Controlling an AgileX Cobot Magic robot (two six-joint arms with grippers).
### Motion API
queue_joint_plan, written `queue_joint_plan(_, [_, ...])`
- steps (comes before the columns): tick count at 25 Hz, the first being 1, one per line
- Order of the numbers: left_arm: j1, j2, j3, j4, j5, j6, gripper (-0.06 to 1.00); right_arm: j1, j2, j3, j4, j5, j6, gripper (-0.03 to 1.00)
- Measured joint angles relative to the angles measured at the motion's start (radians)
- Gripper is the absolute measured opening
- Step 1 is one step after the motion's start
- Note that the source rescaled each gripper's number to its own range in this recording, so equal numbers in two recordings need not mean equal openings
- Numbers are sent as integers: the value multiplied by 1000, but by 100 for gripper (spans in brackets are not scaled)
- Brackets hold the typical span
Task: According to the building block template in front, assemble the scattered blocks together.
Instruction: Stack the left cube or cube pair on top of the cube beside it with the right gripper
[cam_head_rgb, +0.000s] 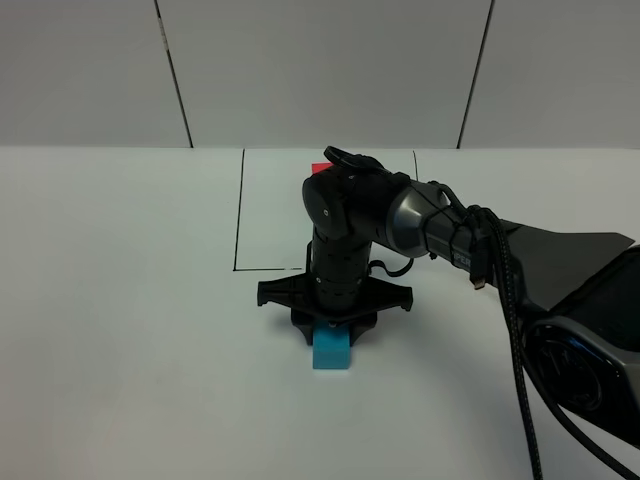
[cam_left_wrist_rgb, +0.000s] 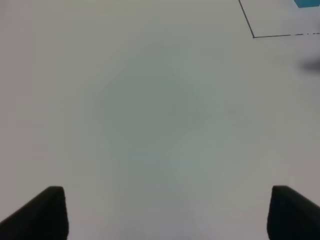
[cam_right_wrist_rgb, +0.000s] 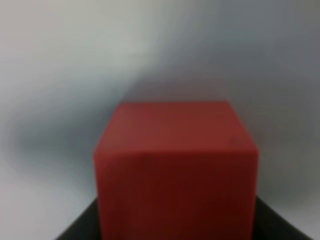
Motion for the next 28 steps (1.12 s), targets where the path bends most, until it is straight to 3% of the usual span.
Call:
queue_joint_plan(13, [0, 0, 0, -1, 0, 1, 88, 4, 5, 0, 10, 2, -57, 3])
queue_joint_plan(15, [0, 0, 0, -1, 0, 1, 88, 4, 5, 0, 13, 2, -76, 25])
queue_joint_plan(19, [0, 0, 0, -1, 0, 1, 88, 4, 5, -3, 11, 14, -106, 91])
queue_joint_plan(20, [0, 0, 0, -1, 0, 1, 88, 5, 5, -3, 11, 15, -112, 99])
queue_joint_plan(28, [0, 0, 0, -1, 0, 2, 88, 5, 8, -40, 13, 58, -139, 100])
